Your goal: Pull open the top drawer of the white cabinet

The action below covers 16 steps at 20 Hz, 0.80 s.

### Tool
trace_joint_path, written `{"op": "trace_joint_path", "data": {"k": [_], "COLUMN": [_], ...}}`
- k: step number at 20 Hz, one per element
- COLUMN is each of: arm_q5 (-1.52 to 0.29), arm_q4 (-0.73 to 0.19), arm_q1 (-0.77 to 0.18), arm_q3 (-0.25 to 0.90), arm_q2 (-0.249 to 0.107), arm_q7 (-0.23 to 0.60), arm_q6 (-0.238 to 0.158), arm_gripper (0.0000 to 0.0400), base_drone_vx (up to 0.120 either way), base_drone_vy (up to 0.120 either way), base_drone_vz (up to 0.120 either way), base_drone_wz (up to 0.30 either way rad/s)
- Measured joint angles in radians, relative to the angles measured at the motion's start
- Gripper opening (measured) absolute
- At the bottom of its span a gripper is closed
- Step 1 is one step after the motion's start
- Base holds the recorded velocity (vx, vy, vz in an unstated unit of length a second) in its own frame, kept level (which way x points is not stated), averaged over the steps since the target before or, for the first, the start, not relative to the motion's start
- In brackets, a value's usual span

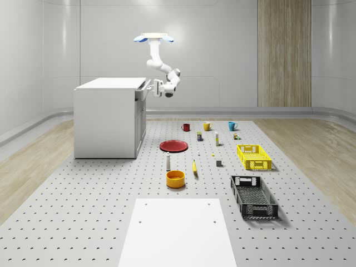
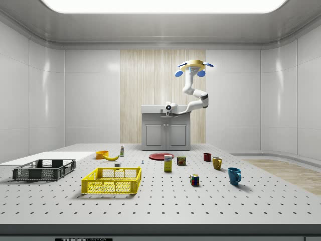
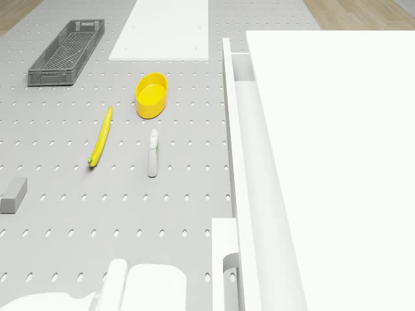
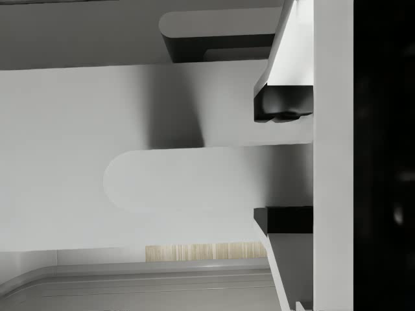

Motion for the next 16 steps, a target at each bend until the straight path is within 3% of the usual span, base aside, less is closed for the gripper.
{"op": "trace_joint_path", "data": {"k": [6,16], "arm_q5": [-0.009,-0.013], "arm_q4": [0.005,0.005], "arm_q1": [0.008,0.012], "arm_q3": [-0.025,-0.034], "arm_q2": [-0.007,-0.012], "arm_q7": [-0.032,-0.038], "arm_q6": [-0.004,-0.004], "arm_gripper": [0.0132,0.0118], "base_drone_vx": [0.000,0.000], "base_drone_vy": [0.000,0.040], "base_drone_vz": [0.000,0.000], "base_drone_wz": [0.000,0.000]}}
